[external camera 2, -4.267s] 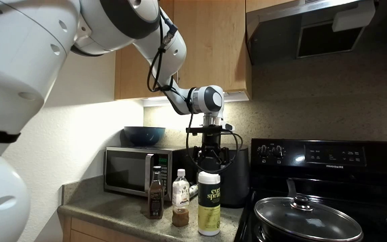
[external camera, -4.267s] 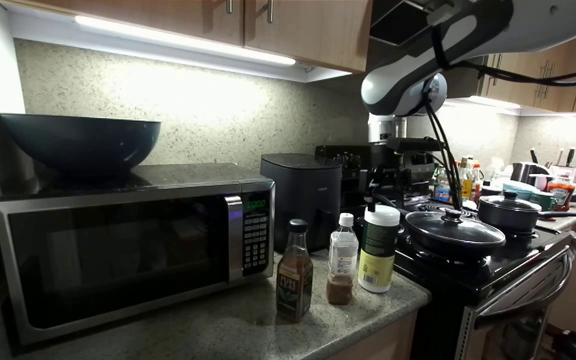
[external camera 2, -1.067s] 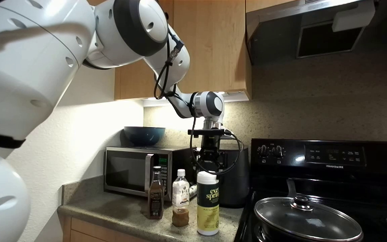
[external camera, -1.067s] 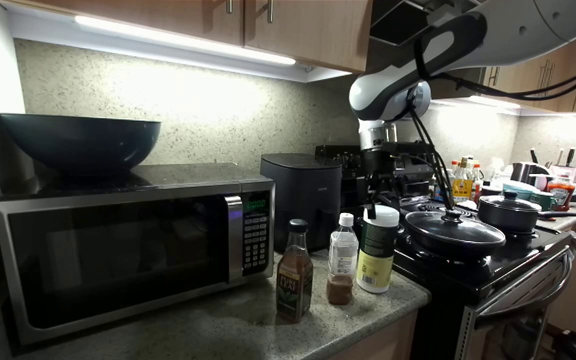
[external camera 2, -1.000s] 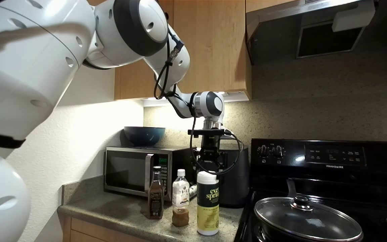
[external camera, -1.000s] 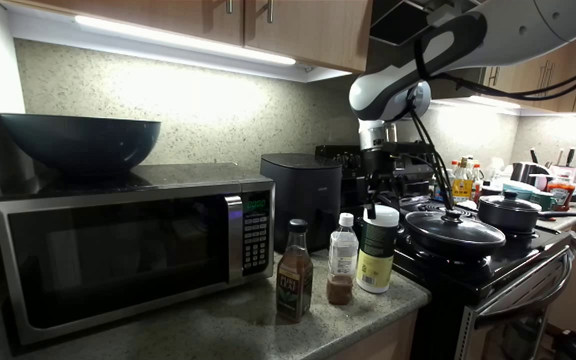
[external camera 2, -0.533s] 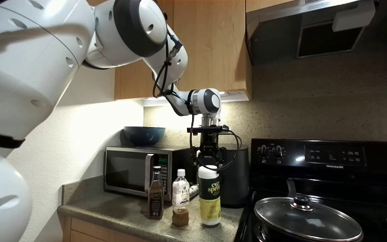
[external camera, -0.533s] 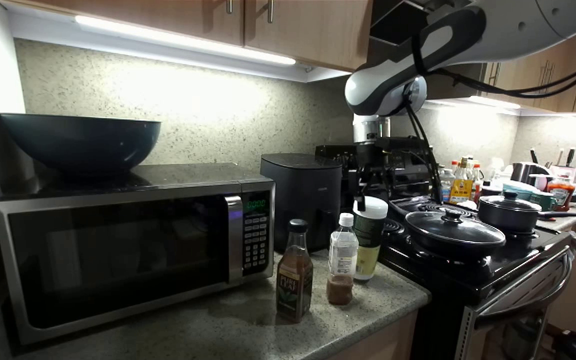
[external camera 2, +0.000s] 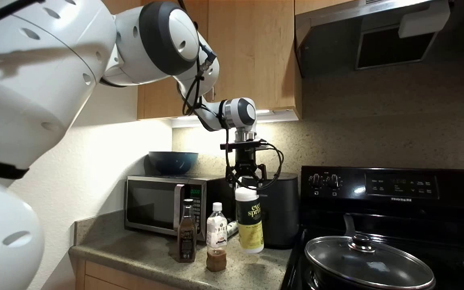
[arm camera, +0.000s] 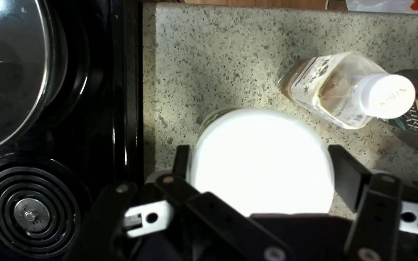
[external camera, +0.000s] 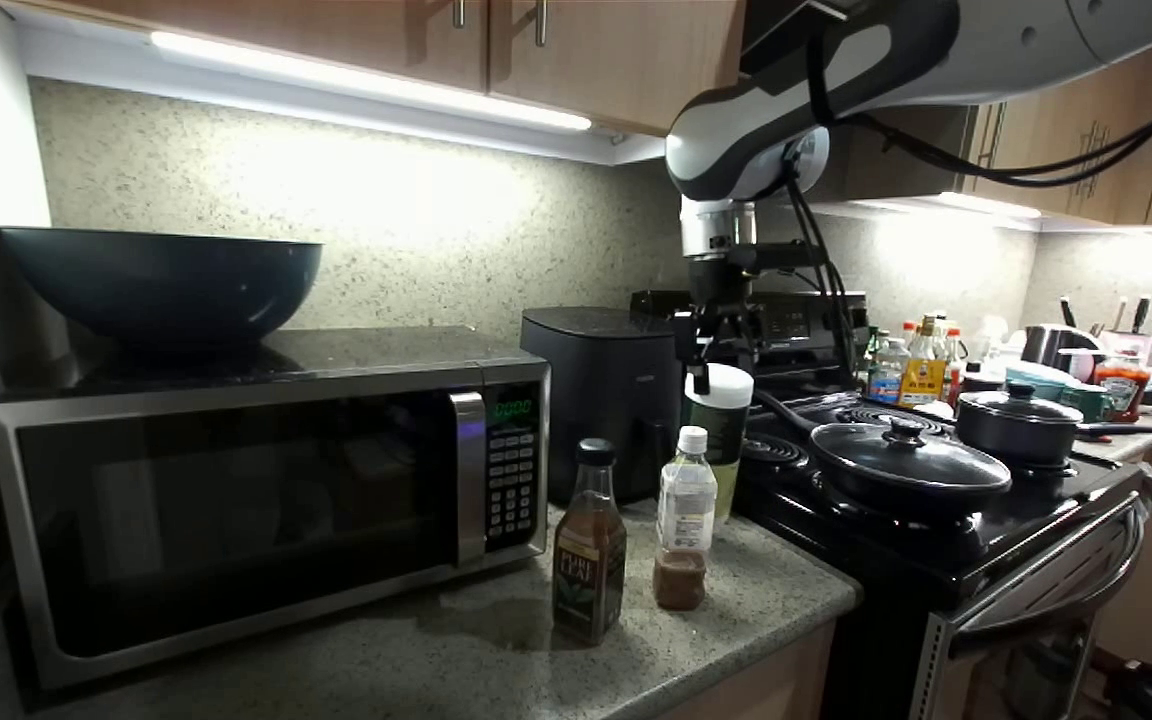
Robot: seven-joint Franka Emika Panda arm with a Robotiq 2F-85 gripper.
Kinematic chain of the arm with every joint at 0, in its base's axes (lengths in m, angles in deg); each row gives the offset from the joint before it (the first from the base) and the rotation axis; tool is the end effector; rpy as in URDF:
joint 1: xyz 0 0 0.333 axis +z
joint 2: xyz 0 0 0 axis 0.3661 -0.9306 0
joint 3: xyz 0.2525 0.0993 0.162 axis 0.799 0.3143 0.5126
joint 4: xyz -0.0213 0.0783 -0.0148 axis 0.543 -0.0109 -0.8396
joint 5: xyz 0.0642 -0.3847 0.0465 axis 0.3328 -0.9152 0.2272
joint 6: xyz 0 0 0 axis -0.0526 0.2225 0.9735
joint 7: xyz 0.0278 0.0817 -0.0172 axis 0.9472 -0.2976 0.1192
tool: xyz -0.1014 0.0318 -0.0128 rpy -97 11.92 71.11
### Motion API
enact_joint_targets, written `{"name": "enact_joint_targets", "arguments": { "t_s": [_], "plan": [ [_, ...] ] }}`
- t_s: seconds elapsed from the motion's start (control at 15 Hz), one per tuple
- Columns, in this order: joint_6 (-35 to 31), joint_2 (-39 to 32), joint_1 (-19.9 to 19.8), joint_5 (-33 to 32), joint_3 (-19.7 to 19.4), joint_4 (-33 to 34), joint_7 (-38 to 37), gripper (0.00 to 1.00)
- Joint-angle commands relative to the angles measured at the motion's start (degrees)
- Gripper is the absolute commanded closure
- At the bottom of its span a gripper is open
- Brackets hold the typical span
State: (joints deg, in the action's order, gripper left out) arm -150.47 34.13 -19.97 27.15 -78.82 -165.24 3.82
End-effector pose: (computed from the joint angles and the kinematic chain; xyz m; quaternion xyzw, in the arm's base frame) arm 0.6742 0.0011 0.4429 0.9961 0.0421 -0.0646 0.0430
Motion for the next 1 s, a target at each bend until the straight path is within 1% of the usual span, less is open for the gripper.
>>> {"name": "enact_joint_targets", "arguments": {
  "t_s": [0.0,0.13,0.2,0.33,0.47,0.53,0.67,0.93],
  "plan": [
    [7.4,-2.9,2.3,-4.7,0.3,7.0,-0.6,0.33],
    [9.9,-4.1,2.8,-4.2,0.9,9.7,0.2,0.33],
    [6.8,-2.6,2.2,-3.3,0.9,5.9,-0.2,0.08],
    [8.3,-3.6,2.8,-3.3,1.1,8.0,-0.2,0.08],
    [8.5,-4.0,2.8,-3.3,1.1,8.6,-0.2,0.08],
    [8.5,-4.0,2.7,-3.3,1.1,8.6,-0.2,0.33],
    [5.6,-5.0,2.0,-1.4,1.6,8.8,0.5,0.33],
    [1.4,-7.7,1.7,0.0,2.0,10.2,1.0,0.33]
  ]
}}
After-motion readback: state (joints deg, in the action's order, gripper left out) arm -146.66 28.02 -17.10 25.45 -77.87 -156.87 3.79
